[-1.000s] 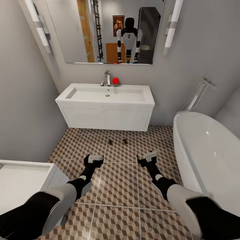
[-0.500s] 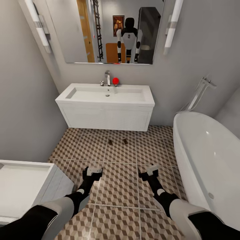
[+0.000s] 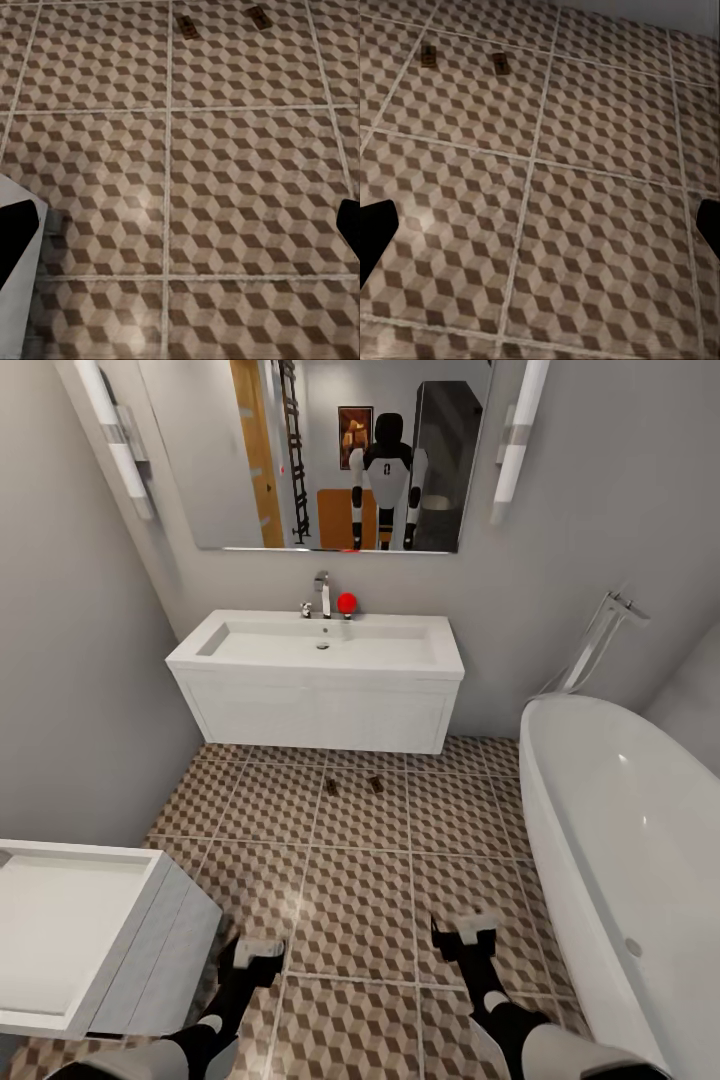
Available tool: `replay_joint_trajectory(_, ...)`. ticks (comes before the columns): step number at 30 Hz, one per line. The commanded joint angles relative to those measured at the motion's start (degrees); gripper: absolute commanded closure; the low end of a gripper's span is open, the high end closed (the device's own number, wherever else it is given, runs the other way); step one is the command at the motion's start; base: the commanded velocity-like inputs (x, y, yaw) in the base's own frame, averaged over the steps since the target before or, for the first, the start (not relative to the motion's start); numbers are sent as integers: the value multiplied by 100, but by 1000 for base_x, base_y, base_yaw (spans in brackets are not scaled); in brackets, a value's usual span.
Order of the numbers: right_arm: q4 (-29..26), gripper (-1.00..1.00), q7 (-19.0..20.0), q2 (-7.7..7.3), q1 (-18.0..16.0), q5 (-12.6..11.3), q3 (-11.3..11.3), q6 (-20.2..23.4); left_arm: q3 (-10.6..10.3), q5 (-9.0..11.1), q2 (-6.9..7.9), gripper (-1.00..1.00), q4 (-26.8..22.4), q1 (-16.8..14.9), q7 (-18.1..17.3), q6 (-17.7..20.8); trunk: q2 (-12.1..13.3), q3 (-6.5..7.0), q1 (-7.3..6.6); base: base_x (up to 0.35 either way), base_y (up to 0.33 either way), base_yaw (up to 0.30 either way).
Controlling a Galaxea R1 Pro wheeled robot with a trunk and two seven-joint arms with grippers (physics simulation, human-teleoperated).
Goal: Take the four mousetraps from the cabinet in the bathroom and place them on the bathroom floor. Make sure all four end up on the same floor surface, and ensure that at least two of them are either under or directly next to the same bathroom sink.
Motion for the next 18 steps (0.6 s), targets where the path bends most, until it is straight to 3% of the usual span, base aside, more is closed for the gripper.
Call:
replay_joint_trajectory(1, 10, -100, -67, 1, 18, -60, 33, -1, -52, 34, 7, -100, 25, 32, 23, -34, -11, -9, 3, 0, 0, 0)
replay_joint_trajectory(2, 16, -100, -81, 0, 52, -266, 33, 6, -52, 35, 41, -100, 25, 97, 28, -31, -11, -9, 3, 0, 0, 0)
replay_joint_trajectory(7, 25, -100, -96, 3, 229, -726, 34, 26, -52, 36, 177, -100, 25, 233, 36, 203, -11, -9, 3, 0, 0, 0)
replay_joint_trajectory(11, 27, -100, -101, 10, 328, -805, 34, 29, -52, 36, 208, -100, 22, 257, 34, 675, -11, -9, 3, 0, 0, 0)
replay_joint_trajectory(14, 27, -100, -103, 14, 381, -846, 34, 27, -47, 36, 222, -100, 18, 268, 27, 1299, -11, -6, 3, 0, 0, 0)
replay_joint_trajectory(18, 28, -100, -105, 10, 417, -861, 34, 27, -48, 36, 227, -100, 17, 272, 22, 1574, -11, 17, 3, 0, 0, 0)
